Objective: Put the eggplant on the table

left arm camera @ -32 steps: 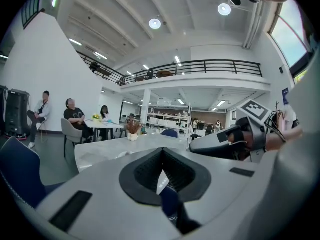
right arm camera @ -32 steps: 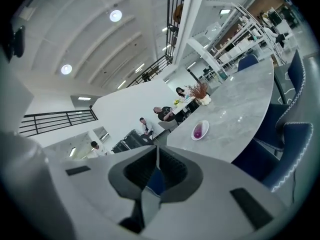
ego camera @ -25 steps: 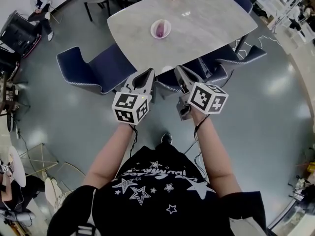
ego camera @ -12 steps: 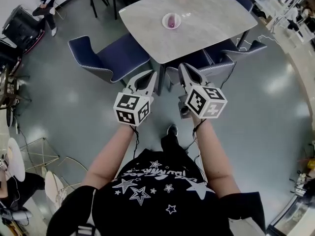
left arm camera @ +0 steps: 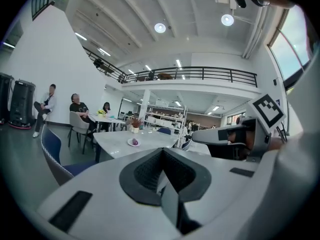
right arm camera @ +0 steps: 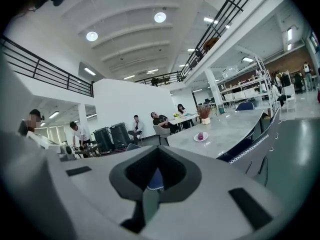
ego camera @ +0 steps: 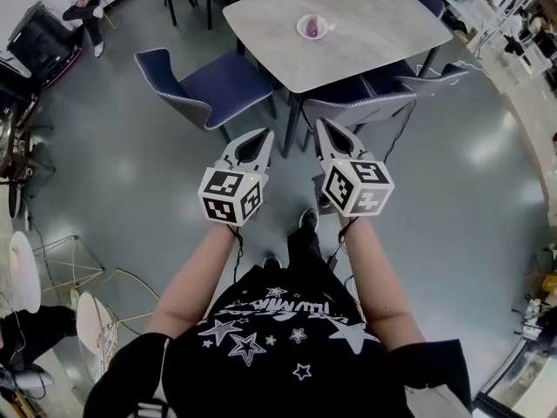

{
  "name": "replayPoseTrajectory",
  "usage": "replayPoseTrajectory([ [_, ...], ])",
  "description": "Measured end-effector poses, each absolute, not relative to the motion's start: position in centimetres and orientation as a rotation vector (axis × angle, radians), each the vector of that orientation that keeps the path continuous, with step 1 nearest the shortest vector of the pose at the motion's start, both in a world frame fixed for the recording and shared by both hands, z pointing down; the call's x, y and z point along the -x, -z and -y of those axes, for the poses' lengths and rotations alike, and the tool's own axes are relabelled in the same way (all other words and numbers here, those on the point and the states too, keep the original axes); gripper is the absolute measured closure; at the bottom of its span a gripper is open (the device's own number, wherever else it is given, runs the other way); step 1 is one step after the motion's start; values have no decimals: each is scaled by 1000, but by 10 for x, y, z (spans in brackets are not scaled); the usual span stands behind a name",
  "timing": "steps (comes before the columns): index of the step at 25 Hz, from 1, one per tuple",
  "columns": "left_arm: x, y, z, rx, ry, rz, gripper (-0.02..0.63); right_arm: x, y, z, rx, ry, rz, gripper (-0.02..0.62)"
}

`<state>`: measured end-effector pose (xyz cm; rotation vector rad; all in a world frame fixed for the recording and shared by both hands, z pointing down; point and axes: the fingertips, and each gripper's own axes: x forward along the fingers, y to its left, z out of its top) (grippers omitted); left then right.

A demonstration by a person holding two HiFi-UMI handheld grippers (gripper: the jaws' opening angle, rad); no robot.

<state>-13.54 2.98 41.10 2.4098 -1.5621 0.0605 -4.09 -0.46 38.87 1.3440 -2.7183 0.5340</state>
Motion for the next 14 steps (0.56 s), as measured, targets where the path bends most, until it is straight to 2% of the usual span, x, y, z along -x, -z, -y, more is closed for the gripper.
replayPoseTrajectory([
  [14, 117, -398, -93, -2488, -10, 1515, 598, 24, -409, -58, -1385, -439, 2666, 591],
])
